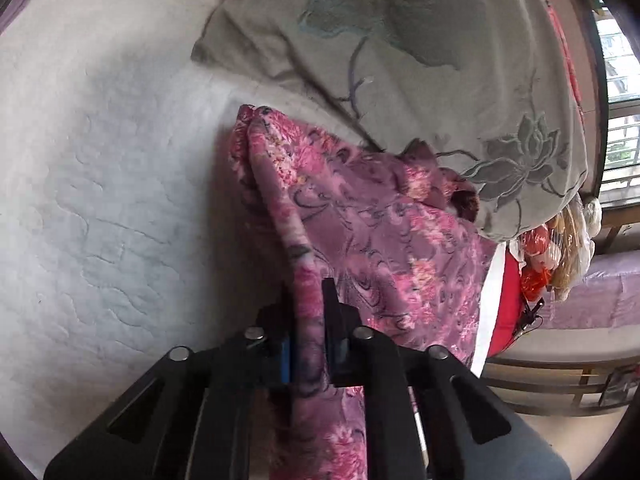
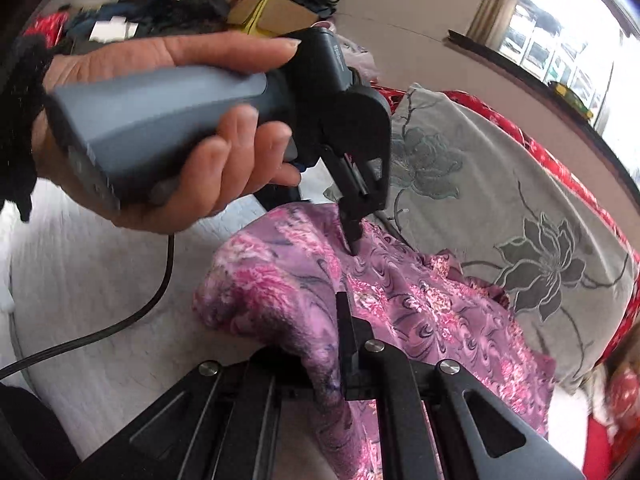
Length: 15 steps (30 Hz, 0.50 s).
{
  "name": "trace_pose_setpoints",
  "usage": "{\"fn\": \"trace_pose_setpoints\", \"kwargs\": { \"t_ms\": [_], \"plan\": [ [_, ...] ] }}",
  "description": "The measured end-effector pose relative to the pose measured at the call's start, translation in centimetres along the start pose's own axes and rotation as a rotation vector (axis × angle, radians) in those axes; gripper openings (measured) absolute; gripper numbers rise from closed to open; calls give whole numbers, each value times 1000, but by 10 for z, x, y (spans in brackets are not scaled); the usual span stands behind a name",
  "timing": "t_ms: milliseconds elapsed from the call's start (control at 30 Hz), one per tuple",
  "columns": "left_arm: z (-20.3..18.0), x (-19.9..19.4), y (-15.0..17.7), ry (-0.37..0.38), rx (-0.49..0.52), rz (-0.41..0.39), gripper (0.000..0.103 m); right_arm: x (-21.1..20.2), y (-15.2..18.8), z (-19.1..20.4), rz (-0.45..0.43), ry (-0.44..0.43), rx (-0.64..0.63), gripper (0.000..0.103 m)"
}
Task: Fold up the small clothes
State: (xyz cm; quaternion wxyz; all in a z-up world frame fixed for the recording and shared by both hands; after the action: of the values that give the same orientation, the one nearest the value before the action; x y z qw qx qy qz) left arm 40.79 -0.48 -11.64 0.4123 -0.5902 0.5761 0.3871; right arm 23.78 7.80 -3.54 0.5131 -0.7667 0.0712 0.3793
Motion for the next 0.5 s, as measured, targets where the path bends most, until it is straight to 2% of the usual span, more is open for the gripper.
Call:
{"fn": "trace_pose_setpoints", "kwargs": {
  "t_ms": [100,267,500],
  "plan": [
    [-19,-20,-2,32,-3,-38,9,-12,-2,-11,-39,-14,70,5],
    [-61,-42,-2,22,57,-93,9,-42,0,-46,-113,-39,249,5],
    [-126,-43,10,6,127,-114,9,-81,30,-104,-191,-76,534,5]
  ]
}}
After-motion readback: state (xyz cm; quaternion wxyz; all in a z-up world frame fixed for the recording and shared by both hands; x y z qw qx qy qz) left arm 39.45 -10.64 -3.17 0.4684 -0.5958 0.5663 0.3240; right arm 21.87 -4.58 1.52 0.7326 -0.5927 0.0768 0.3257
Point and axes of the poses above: each gripper's, at about its wrist camera, not at the fingertips, and x roughly the way its jaws point, z to its left, y to its underside, the point moved 10 cm from there along x, roughly the way its jaws point, and after that the axes turned 13 degrees about -y, right-handed, at the moved point
